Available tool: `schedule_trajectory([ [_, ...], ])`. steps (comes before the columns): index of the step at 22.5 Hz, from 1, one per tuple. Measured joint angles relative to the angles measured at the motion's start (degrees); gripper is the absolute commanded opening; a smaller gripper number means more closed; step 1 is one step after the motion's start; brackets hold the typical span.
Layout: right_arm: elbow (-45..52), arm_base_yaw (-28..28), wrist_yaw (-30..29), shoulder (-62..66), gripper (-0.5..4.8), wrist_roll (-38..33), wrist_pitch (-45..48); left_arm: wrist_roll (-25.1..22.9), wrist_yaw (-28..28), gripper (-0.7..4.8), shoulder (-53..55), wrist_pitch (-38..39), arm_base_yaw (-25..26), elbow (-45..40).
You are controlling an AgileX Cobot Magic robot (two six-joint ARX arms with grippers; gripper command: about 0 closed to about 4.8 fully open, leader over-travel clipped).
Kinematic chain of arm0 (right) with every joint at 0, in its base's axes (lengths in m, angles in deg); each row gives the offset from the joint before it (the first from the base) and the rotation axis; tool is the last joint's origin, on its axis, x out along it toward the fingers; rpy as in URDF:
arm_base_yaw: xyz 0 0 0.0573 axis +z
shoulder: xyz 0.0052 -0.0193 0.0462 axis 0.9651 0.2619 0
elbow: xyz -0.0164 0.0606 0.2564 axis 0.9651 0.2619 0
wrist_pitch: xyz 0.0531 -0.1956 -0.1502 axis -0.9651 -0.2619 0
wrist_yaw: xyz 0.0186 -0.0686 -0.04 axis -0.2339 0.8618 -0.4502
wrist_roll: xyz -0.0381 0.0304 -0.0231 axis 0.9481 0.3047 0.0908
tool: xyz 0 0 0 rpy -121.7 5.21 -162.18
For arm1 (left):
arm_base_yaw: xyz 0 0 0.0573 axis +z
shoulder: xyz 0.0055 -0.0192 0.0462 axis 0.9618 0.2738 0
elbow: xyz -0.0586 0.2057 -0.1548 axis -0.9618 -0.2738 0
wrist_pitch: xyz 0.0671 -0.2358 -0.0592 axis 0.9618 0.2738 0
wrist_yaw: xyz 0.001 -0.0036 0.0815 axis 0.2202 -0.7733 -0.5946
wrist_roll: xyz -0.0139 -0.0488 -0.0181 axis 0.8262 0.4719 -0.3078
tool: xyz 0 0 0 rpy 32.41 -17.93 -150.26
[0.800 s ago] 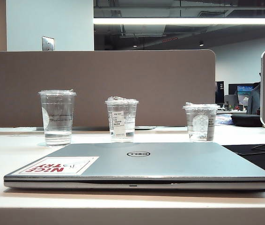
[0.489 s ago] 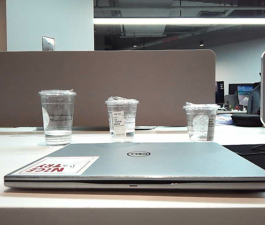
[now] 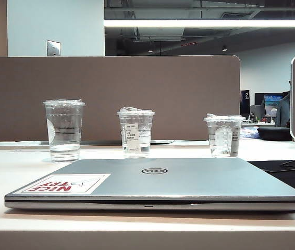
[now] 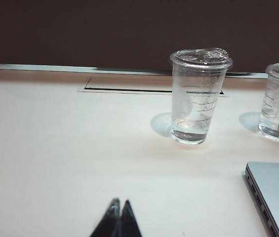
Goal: Pick up the coffee cup on the left and place it on the left side of the laptop.
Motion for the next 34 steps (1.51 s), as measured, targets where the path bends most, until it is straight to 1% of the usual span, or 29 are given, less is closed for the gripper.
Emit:
schedule_trajectory([
  [1,0.00,4.98,0.00,1.31,-0.04,0.00,0.02,0.00,0.00,-0.05,0.00,0.00,0.00,0.00],
  [2,0.00,6.88,0.00,1.90,-0.04,0.00,0.00,0.00,-0.02,-0.05,0.00,0.02,0.00,0.00],
  [4,0.00,13.75,-0.20,4.09,-0.04,0.00,0.00,0.00,0.02,-0.06,0.00,0.02,-0.02,0.00],
  [7,0.00,17.81,-0.33,5.57,-0.04,0.00,0.02,0.00,0.07,-0.05,-0.02,-0.02,-0.02,0.00],
  [10,0.00,19.43,-0.37,5.86,-0.04,0.00,0.00,0.04,0.17,-0.05,-0.02,0.00,-0.02,0.00],
  [12,0.00,19.45,-0.33,5.86,-0.04,0.00,0.00,1.49,1.95,-0.06,0.00,-1.09,-0.02,0.00],
  [13,0.00,19.45,-0.33,5.86,-0.04,0.00,0.00,4.26,5.38,-0.06,-0.02,-3.78,-0.02,0.00],
  [14,0.00,19.45,-0.33,5.86,-0.04,0.00,0.00,5.40,6.54,-0.06,-0.02,-5.44,-0.02,0.00],
  [16,0.00,19.45,-0.33,5.86,-0.04,0.00,0.00,7.78,7.43,-0.06,0.00,-13.46,-0.02,0.00],
  [18,0.00,19.45,-0.33,5.86,-0.04,0.00,0.00,7.93,7.41,-0.06,0.61,-16.96,-0.02,0.48],
  [20,0.00,19.45,-0.31,5.86,-0.04,0.00,0.00,7.17,6.99,-0.05,3.61,-18.91,-0.04,3.21],
  [21,0.00,19.45,-0.31,5.86,-0.04,0.00,0.00,4.59,6.82,-0.05,8.07,-20.17,-0.04,4.48],
  [22,0.00,19.45,-0.31,5.86,-0.04,0.00,0.00,3.13,6.78,-0.05,11.19,-20.81,-0.04,4.70],
  [23,0.00,19.47,-0.31,5.86,-0.04,0.00,0.00,0.98,6.80,0.04,17.99,-22.64,-0.04,4.83],
  [24,0.00,19.54,-0.28,5.86,-0.04,0.00,0.00,-0.76,6.80,0.19,24.41,-26.64,-0.04,4.90],
  [25,0.00,19.54,-0.31,5.86,-0.04,0.00,0.00,-1.77,6.80,0.53,27.41,-29.05,-0.04,4.96],
  [26,0.00,19.54,-0.31,5.86,-0.04,0.00,0.00,-3.30,6.80,1.18,31.39,-32.04,-0.02,4.98],
  [27,0.00,19.54,-0.26,5.86,-0.05,0.00,0.00,-6.51,6.64,1.65,39.65,-38.77,-0.02,5.11],
  [28,0.00,19.54,-0.24,5.86,-0.04,0.00,0.00,-8.33,6.64,2.22,45.79,-43.28,-0.02,5.38],
  [29,0.00,19.54,-0.24,5.86,-0.04,0.00,0.00,-9.49,6.78,2.47,54.62,-49.29,-0.02,5.40],
  [30,0.00,19.54,-0.24,5.86,-0.04,0.00,0.00,-9.77,7.23,2.74,59.84,-53.16,-0.02,5.35],
  [31,0.00,19.54,-0.24,5.86,-0.04,0.00,0.00,-10.08,8.41,2.84,68.24,-60.28,0.00,5.53],
  [32,0.00,19.54,-0.24,5.88,-0.04,0.00,0.00,-10.03,9.38,2.89,73.53,-64.72,-0.02,6.12],
  [34,0.00,19.54,-0.22,5.90,-0.04,0.00,0.00,-8.63,12.81,3.24,89.39,-78.38,-0.02,9.97],
])
